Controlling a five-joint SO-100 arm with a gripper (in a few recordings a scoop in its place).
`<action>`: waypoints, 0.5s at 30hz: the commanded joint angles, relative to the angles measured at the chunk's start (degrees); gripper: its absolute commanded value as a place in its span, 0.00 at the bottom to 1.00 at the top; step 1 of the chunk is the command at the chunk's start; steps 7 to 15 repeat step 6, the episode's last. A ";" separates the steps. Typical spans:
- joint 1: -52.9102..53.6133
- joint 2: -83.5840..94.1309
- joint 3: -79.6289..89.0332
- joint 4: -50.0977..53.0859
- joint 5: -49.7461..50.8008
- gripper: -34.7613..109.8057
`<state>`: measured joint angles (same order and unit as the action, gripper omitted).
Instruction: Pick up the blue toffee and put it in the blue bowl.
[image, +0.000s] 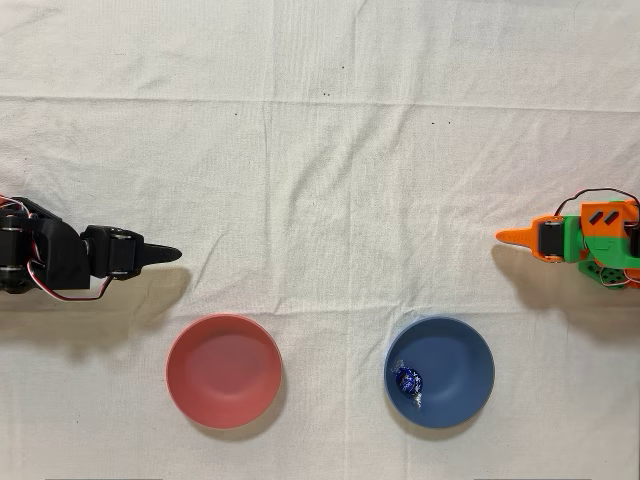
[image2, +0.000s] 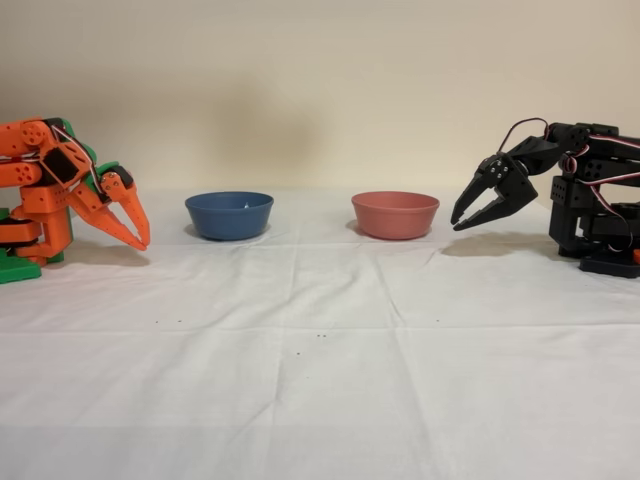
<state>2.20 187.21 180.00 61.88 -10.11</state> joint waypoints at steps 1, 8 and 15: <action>1.67 0.00 -0.97 0.09 -0.35 0.24; 1.67 0.00 -0.97 0.09 -0.35 0.24; 1.67 0.00 -0.97 0.09 -0.35 0.24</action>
